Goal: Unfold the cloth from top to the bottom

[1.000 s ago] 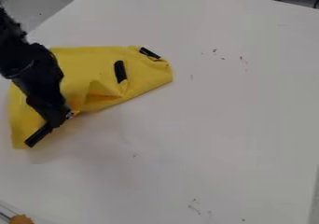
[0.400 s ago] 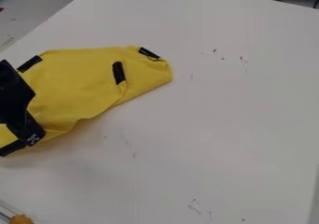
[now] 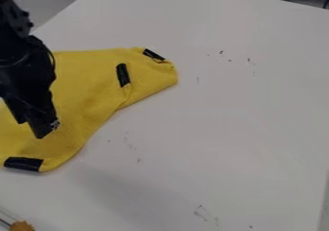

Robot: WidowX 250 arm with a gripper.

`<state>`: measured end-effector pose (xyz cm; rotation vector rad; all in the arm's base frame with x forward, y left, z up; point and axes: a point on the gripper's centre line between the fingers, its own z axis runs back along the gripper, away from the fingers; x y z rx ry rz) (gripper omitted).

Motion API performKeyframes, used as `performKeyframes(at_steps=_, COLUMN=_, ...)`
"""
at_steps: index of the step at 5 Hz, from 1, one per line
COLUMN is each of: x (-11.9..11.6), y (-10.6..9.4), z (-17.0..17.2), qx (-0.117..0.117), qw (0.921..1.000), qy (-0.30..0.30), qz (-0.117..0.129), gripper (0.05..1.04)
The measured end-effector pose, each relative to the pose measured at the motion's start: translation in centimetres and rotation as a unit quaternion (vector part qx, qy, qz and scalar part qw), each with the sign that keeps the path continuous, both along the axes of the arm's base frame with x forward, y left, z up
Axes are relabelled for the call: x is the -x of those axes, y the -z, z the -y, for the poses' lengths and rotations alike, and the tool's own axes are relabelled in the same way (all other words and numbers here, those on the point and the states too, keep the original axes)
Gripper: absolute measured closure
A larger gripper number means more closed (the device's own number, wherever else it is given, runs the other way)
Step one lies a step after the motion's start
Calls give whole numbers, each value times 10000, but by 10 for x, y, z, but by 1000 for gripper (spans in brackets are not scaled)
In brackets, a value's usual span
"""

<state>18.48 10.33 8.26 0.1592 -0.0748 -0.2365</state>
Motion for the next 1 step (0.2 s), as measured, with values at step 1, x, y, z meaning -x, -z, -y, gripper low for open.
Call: performKeyframes(at_steps=1, x=-2, y=-16, z=5, qx=-353, qw=9983, qy=-387, qz=-267, gripper=88)
